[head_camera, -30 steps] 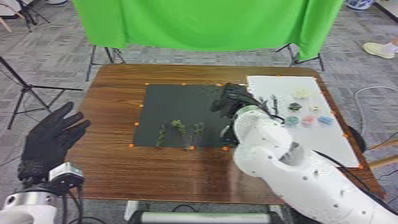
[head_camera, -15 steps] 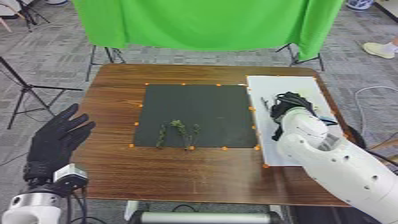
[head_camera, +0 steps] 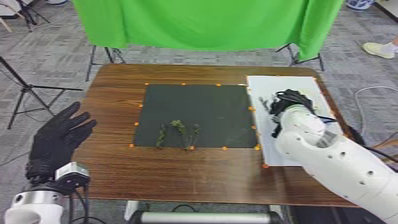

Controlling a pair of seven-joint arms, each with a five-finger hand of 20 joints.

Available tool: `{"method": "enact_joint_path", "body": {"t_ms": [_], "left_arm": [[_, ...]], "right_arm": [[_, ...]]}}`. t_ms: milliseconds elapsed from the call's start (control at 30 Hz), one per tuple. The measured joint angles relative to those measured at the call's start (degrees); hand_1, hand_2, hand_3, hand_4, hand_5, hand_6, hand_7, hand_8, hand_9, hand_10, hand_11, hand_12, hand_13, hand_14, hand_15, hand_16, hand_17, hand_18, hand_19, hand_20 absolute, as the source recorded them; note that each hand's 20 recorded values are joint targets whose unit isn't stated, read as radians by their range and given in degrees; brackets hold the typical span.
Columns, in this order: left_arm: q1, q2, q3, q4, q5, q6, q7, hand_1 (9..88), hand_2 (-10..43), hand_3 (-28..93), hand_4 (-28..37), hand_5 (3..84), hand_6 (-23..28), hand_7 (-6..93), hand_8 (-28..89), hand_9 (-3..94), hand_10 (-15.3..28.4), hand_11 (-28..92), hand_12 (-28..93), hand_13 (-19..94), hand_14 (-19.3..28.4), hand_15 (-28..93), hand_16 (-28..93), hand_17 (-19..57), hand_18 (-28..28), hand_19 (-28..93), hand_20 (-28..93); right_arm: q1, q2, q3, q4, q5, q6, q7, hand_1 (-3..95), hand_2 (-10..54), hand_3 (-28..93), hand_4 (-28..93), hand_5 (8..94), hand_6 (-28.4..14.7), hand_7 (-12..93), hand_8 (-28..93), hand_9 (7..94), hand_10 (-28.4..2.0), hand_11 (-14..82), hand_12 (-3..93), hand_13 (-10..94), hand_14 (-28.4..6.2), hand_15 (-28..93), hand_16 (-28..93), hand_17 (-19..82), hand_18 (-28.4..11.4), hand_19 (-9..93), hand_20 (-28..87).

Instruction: Arrange flowers

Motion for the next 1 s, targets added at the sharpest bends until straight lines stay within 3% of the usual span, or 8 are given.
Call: {"method": "enact_joint_path", "body": {"t_ms": [1000], "left_arm": [[-1.1,0.0,0.93,0.58,-0.01,-0.13,-0.03,24.1,5.4,81,-21.6,36.9,9.5,14.1,-10,34.1,19.4,26,9,25,26.2,48,-9,-10.8,23.2,55,-1]], "right_arm": [[4.0,-3.7,-3.8,5.7,-1.5,-2.5,0.2,31.5,-8.2,83,-25,64.9,-9.5,20,-13,67.6,-20.3,54.2,18.3,73,-13.0,87,17,47,-26.4,93,59]]}}
